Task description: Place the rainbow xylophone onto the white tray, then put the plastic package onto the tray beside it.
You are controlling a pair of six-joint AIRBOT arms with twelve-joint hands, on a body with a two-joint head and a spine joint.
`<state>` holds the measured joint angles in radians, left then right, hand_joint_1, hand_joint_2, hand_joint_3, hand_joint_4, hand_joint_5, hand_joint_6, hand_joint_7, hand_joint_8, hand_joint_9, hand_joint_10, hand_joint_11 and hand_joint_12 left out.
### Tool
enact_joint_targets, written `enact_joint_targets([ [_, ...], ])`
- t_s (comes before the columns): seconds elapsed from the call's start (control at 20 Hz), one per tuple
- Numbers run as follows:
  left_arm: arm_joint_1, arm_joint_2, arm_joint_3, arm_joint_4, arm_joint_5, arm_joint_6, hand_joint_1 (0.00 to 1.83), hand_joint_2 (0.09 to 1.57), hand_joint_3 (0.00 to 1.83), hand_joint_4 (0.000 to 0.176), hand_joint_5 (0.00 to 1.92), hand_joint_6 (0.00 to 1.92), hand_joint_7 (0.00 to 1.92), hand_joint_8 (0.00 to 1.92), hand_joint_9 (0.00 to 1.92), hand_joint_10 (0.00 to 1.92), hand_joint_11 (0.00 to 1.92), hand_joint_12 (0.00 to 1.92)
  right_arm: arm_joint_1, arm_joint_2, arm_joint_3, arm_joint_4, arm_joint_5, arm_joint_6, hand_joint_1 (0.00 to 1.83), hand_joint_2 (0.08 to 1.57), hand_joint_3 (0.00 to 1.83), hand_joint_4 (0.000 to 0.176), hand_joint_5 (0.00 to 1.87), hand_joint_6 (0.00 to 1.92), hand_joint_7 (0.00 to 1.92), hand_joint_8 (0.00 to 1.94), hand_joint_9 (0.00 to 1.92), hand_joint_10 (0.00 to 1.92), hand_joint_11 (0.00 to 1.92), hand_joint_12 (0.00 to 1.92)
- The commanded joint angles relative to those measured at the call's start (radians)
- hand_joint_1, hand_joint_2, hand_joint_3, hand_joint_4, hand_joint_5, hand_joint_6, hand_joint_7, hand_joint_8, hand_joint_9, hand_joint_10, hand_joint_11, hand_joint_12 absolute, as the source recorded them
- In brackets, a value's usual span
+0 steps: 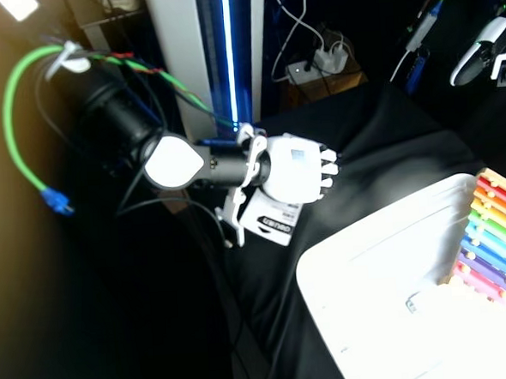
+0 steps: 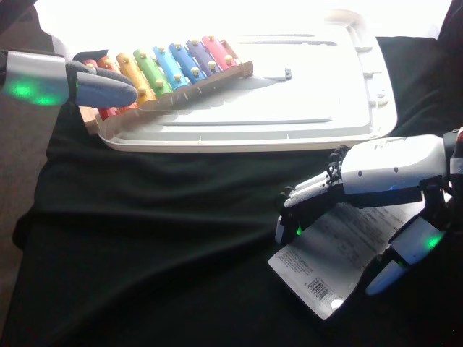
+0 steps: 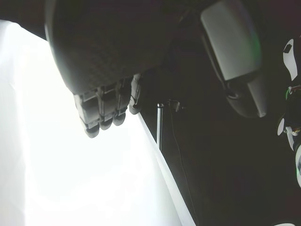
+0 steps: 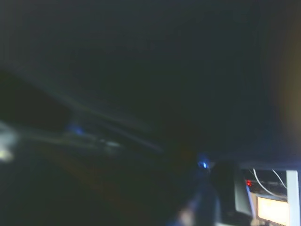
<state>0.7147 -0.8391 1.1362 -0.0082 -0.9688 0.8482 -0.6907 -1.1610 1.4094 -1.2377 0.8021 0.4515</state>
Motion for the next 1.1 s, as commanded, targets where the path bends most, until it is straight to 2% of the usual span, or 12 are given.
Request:
enact_joint_targets([
  [0.0, -0.010, -0.002, 0.002, -0.021, -0.122, 0.001, 0.78, 0.74, 0.00, 0.078, 0.00, 0.00, 0.06, 0.01, 0.02, 0.00, 0.00, 0.00, 0.007, 0.001, -0.003, 0.056, 0.057, 0.000, 1.58, 1.13, 0.00, 0.048, 0.44, 1.92, 0.55, 1.94, 0.74, 1.92, 1.11, 1.92],
  [0.05, -0.010, -0.003, 0.001, -0.021, -0.121, 0.001, 0.79, 0.74, 0.00, 0.084, 0.00, 0.00, 0.06, 0.00, 0.02, 0.00, 0.00, 0.00, 0.007, 0.001, -0.003, 0.057, 0.057, 0.000, 1.57, 1.14, 0.00, 0.064, 0.49, 1.92, 0.61, 1.94, 0.79, 1.92, 1.16, 1.92],
  [0.2, -0.010, -0.003, 0.001, -0.020, -0.119, 0.001, 0.78, 0.74, 0.00, 0.097, 0.00, 0.00, 0.07, 0.01, 0.03, 0.01, 0.00, 0.00, 0.010, 0.005, -0.003, 0.071, 0.059, -0.004, 1.52, 0.77, 1.09, 0.090, 0.63, 1.92, 0.67, 1.94, 0.77, 1.92, 1.23, 1.92],
  [0.25, -0.010, -0.003, 0.001, -0.020, -0.118, 0.001, 0.77, 0.74, 0.00, 0.117, 0.00, 0.00, 0.07, 0.00, 0.03, 0.00, 0.00, 0.00, 0.012, 0.010, -0.004, 0.087, 0.062, -0.013, 1.39, 0.72, 1.23, 0.000, 0.72, 1.92, 0.77, 1.88, 0.83, 1.91, 1.18, 1.92],
  [0.4, -0.010, -0.003, 0.001, -0.020, -0.119, 0.001, 0.77, 0.73, 0.00, 0.123, 0.00, 0.00, 0.07, 0.00, 0.02, 0.00, 0.00, 0.00, 0.024, 0.028, -0.011, 0.116, 0.065, -0.037, 1.36, 0.74, 1.16, 0.000, 0.85, 1.92, 0.79, 1.87, 1.07, 1.92, 1.31, 1.92],
  [0.55, -0.009, -0.003, 0.001, -0.020, -0.119, 0.001, 0.77, 0.72, 0.00, 0.119, 0.00, 0.00, 0.07, 0.00, 0.02, 0.00, 0.00, 0.00, 0.051, 0.045, -0.021, 0.125, 0.065, -0.054, 1.54, 0.73, 0.92, 0.080, 0.95, 1.92, 1.01, 1.94, 1.24, 1.92, 1.48, 1.92],
  [0.65, -0.008, -0.003, 0.001, -0.020, -0.119, 0.001, 0.77, 0.73, 0.00, 0.118, 0.00, 0.00, 0.08, 0.01, 0.03, 0.00, 0.00, 0.00, 0.059, 0.055, -0.022, 0.164, 0.065, -0.092, 1.67, 0.80, 0.58, 0.172, 0.71, 1.92, 1.08, 1.94, 1.32, 1.92, 1.40, 1.92],
  [0.8, -0.008, -0.003, 0.001, -0.020, -0.120, 0.001, 0.77, 0.73, 0.00, 0.117, 0.00, 0.00, 0.10, 0.01, 0.04, 0.01, 0.00, 0.00, 0.061, 0.072, -0.022, 0.245, 0.065, -0.154, 1.67, 0.85, 0.59, 0.176, 0.64, 1.92, 1.12, 1.94, 1.38, 1.92, 1.44, 1.92],
  [0.85, -0.008, -0.003, 0.001, -0.020, -0.119, 0.001, 0.77, 0.73, 0.00, 0.110, 0.00, 0.00, 0.09, 0.01, 0.04, 0.01, 0.00, 0.00, 0.065, 0.079, -0.022, 0.275, 0.065, -0.178, 1.41, 0.80, 1.04, 0.136, 0.23, 1.61, 0.83, 1.94, 1.38, 1.92, 1.46, 1.92],
  [0.95, -0.008, -0.003, 0.001, -0.020, -0.120, 0.001, 0.77, 0.74, 0.00, 0.111, 0.00, 0.00, 0.07, 0.00, 0.04, 0.00, 0.00, 0.00, 0.085, 0.089, -0.017, 0.317, 0.065, -0.200, 1.37, 0.77, 1.16, 0.174, 0.27, 1.91, 0.84, 1.94, 1.39, 1.92, 1.50, 1.92],
  [1.0, -0.007, -0.003, 0.001, -0.021, -0.122, 0.001, 0.76, 0.73, 0.00, 0.123, 0.00, 0.00, 0.08, 0.00, 0.04, 0.00, 0.00, 0.00, 0.107, 0.089, -0.006, 0.320, 0.064, -0.201, 0.85, 1.23, 0.35, 0.174, 0.74, 1.92, 1.26, 1.94, 1.46, 1.92, 1.55, 1.92],
  [1.05, -0.007, -0.003, 0.002, -0.021, -0.121, 0.001, 0.77, 0.72, 0.00, 0.120, 0.00, 0.00, 0.08, 0.00, 0.04, 0.01, 0.00, 0.00, 0.128, 0.089, 0.004, 0.321, 0.063, -0.201, 0.82, 1.32, 0.32, 0.000, 0.49, 1.92, 1.19, 1.94, 1.37, 1.92, 1.48, 1.92],
])
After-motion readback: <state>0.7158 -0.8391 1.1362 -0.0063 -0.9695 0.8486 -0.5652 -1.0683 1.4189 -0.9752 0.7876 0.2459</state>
